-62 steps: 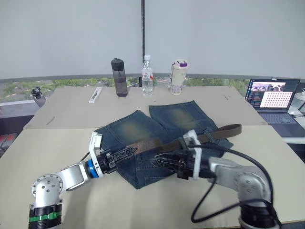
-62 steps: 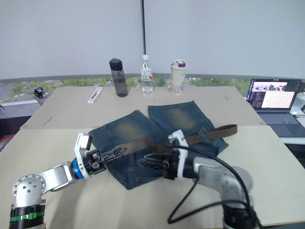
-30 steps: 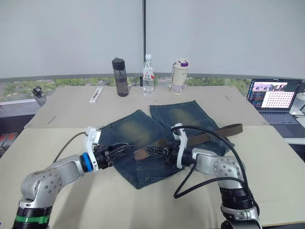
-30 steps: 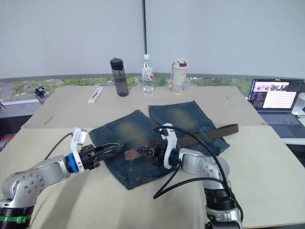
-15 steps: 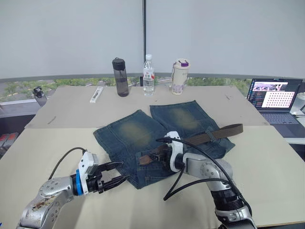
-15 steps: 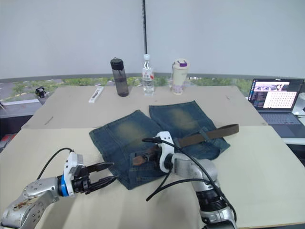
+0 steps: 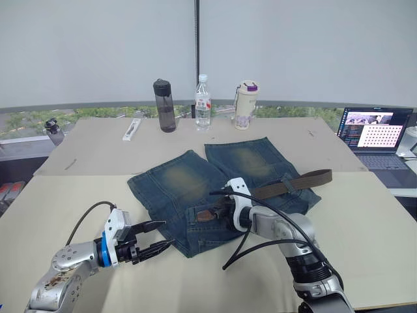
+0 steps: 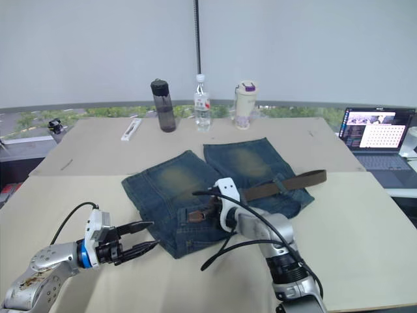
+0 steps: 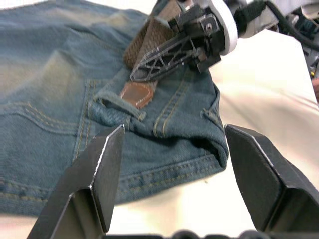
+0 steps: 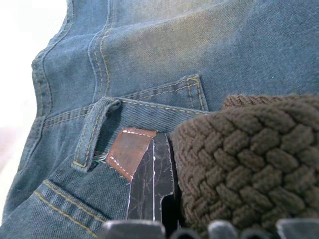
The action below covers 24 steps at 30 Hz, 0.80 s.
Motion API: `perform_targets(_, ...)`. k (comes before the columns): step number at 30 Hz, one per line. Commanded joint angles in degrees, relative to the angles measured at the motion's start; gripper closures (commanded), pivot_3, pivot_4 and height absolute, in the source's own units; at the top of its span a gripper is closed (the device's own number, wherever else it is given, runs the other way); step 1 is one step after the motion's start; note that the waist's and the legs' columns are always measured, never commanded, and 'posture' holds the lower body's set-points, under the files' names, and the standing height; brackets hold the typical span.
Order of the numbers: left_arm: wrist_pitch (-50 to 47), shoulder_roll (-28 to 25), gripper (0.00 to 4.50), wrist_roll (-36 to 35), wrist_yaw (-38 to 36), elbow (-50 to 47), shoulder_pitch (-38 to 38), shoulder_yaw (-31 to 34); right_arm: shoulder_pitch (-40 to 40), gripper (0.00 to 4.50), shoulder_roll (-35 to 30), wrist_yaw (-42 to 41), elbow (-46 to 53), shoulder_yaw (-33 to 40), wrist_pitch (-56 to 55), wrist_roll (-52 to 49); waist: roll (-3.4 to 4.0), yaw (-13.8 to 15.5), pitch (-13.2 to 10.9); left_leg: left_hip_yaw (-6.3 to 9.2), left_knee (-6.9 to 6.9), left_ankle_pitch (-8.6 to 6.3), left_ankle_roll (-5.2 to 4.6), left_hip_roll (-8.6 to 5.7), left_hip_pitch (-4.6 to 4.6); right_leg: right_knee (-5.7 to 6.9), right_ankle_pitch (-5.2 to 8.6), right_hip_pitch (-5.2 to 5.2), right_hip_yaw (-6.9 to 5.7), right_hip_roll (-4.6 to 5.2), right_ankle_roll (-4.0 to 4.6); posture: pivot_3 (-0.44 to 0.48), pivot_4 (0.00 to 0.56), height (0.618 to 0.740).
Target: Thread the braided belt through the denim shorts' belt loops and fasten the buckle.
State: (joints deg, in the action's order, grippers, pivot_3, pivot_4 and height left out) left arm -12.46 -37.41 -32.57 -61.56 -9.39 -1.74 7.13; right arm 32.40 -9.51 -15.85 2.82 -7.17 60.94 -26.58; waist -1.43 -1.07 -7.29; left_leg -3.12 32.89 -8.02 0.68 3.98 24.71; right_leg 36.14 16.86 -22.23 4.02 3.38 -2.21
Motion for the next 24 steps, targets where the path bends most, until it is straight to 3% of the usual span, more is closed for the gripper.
perform_targets(1,1.15,0.31,1.12,-0.46,-0.28,-0.86,0.88,1.35,0.74,4.5,0.99,-0.38,-0.48,0.17,-1.48,0.96,0.0,-0.03,0.0,0.0,0.0,0.0,0.0,0.0,0.0,0.0,0.0,0.0,0.0,-0.01,0.0,0.0,0.15,0.74)
perform_targets(10,-4.99,1.15,1.12,-1.01,5.94,-1.02,0.92,2.1,3.24,4.5,9.12,-3.07,-7.05,-1.11,-2.43,0.44,-0.06,-1.47,0.05,0.07,0.01,0.02,-0.03,0.12,-0.03,0.22,0.0,0.12,0.02,-0.2,-0.02,0.0,0.15,0.74)
perform_targets(17,-21.12,2.59,1.12,-9.99,14.1,-1.49,3.02,5.76,5.0,4.5,13.22,-8.73,-11.33,0.55,-6.01,-1.08,-0.08,-1.59,0.05,0.12,0.05,0.02,-0.03,0.14,-0.2,0.64,0.06,0.08,0.01,-0.28,-0.08,0.0,0.15,0.74)
perform_targets(24,-30.12,3.4,1.12,-14.32,18.23,-1.44,4.59,7.29,4.88,4.5,13.48,-14.47,-7.22,2.99,-3.83,-6.41,-0.1,-1.51,0.05,0.12,0.08,0.02,-0.03,0.13,-0.19,0.65,0.05,0.09,0.0,-0.27,-0.08,0.0,0.15,0.74)
